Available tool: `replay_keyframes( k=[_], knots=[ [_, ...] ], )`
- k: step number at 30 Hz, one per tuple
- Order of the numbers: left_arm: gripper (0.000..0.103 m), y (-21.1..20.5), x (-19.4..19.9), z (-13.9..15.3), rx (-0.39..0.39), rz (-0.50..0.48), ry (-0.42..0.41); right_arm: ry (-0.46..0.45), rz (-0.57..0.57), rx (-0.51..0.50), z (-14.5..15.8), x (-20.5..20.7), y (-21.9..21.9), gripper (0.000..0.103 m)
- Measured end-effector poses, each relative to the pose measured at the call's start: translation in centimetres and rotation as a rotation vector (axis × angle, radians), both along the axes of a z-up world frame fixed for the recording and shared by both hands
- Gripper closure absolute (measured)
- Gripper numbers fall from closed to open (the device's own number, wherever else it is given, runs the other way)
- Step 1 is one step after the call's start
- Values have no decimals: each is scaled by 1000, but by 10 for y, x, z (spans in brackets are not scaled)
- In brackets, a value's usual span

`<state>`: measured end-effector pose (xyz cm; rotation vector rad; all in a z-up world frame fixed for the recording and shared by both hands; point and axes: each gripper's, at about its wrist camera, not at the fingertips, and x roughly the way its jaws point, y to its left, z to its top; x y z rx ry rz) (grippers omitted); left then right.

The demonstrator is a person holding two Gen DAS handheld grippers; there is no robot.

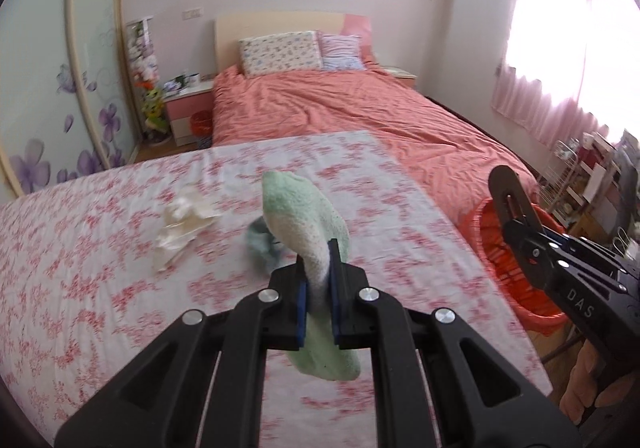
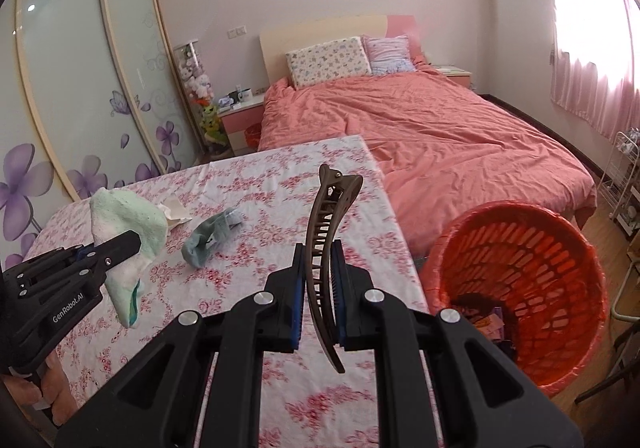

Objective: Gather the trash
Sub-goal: 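Carry sock and hair clip over the orange basket and open both tools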

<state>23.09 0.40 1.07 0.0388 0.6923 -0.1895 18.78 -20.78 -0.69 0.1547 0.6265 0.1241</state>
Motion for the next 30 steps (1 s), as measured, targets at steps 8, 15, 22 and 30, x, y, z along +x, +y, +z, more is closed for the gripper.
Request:
replay_keyframes(
  k=[8, 15, 22, 30],
  knots=[
    [93, -67, -4, 9, -26, -133, -14, -19, -72, 12, 2, -13, -44, 90],
    [93, -120, 1, 9, -128, -250, 16, -26, -155, 48, 0, -24, -95, 90],
    [93, -181, 9, 3, -140, -361, 30, -19, -238, 63, -10, -22, -138, 90],
    [93, -239, 24, -22, -102, -428, 68, 15, -287, 80, -32, -12, -168, 90]
  ],
)
